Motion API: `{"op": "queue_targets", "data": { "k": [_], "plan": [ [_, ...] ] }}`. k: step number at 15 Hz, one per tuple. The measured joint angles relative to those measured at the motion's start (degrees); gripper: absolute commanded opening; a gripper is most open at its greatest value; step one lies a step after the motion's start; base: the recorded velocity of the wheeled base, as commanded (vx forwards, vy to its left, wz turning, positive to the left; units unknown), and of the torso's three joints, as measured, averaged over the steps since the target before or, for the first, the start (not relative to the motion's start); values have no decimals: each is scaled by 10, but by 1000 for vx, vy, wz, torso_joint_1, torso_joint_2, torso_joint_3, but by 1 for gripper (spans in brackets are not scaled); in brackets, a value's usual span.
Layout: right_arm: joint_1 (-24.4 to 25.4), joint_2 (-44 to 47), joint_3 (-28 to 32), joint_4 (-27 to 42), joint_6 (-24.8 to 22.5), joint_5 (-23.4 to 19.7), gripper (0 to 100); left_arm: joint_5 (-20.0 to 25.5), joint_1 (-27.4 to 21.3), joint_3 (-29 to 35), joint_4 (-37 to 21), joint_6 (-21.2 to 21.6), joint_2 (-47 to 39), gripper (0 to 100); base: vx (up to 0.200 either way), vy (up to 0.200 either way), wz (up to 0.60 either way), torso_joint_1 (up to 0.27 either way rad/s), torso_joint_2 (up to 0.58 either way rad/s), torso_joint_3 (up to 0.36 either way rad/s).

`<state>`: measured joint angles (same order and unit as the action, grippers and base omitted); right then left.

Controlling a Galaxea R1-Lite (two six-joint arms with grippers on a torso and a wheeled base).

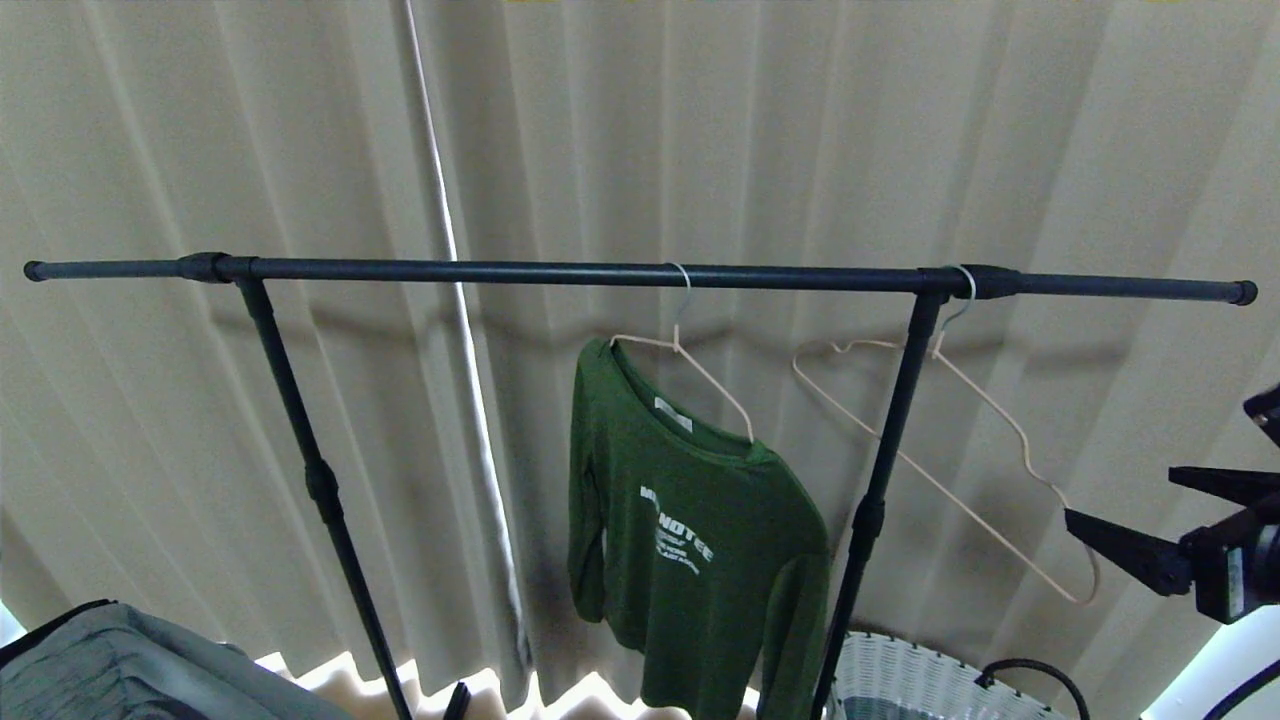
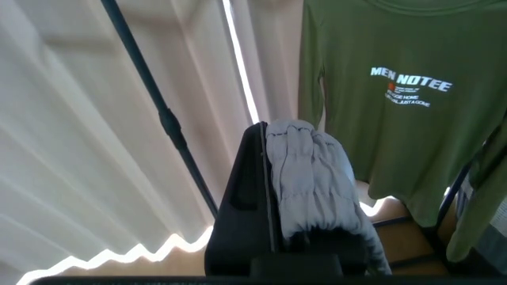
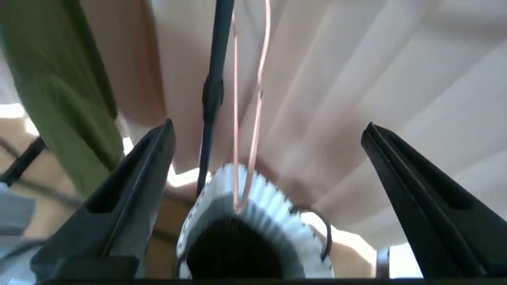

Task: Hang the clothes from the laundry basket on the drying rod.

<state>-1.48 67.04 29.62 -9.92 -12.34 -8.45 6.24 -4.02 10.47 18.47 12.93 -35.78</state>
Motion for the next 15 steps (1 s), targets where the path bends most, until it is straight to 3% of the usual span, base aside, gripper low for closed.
{"op": "queue_targets", "data": {
  "k": [2, 6, 11, 15],
  "plan": [
    [1, 52, 64, 57, 0, 2, 100, 0, 0, 1, 0, 0, 3, 0, 0, 0, 0, 0, 0, 0],
    [12, 159, 131, 61, 1, 4, 100, 0, -1, 0, 1, 0, 5, 0, 0, 0, 0, 0, 0, 0],
    [30, 264, 190, 32, 5, 19, 100, 0, -4, -2, 0, 0, 6, 0, 0, 0, 0, 0, 0, 0],
    [29, 296, 209, 30, 6, 19, 100, 0, -4, -3, 0, 0, 6, 0, 0, 0, 0, 0, 0, 0]
  ]
}}
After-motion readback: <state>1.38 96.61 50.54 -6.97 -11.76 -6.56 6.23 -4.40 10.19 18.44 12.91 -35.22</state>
